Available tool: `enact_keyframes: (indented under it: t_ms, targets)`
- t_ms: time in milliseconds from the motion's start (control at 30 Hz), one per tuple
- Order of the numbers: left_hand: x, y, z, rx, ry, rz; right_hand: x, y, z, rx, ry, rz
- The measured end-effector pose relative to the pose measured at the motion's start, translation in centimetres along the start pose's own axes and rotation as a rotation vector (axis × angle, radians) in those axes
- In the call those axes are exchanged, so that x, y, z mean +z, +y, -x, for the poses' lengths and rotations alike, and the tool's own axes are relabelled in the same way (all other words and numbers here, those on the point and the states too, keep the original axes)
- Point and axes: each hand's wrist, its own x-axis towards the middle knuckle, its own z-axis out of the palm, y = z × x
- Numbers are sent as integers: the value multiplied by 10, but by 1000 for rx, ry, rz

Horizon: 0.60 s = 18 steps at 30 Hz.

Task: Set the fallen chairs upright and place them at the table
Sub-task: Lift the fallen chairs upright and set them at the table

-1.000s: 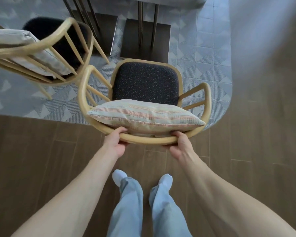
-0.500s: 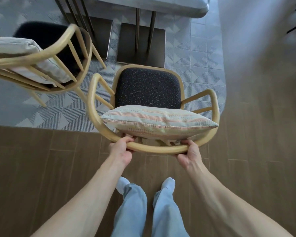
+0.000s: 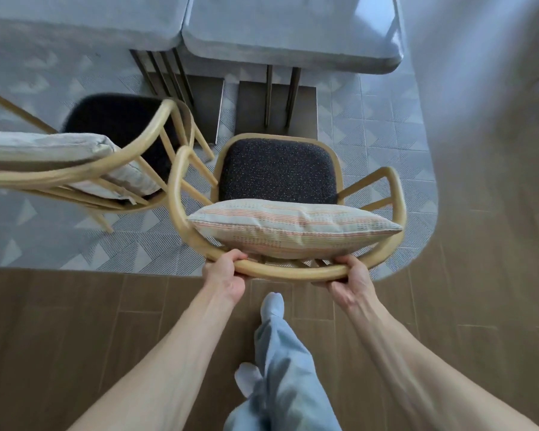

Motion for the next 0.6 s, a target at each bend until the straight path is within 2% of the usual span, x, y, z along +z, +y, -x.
enact_keyframes:
  t_ms: [333, 600]
  targets:
    - [46, 65, -33, 41, 33, -2, 88, -22, -35, 33, 1, 43]
    - [81, 81, -48, 23, 9, -65, 111, -49, -54, 15, 7, 31]
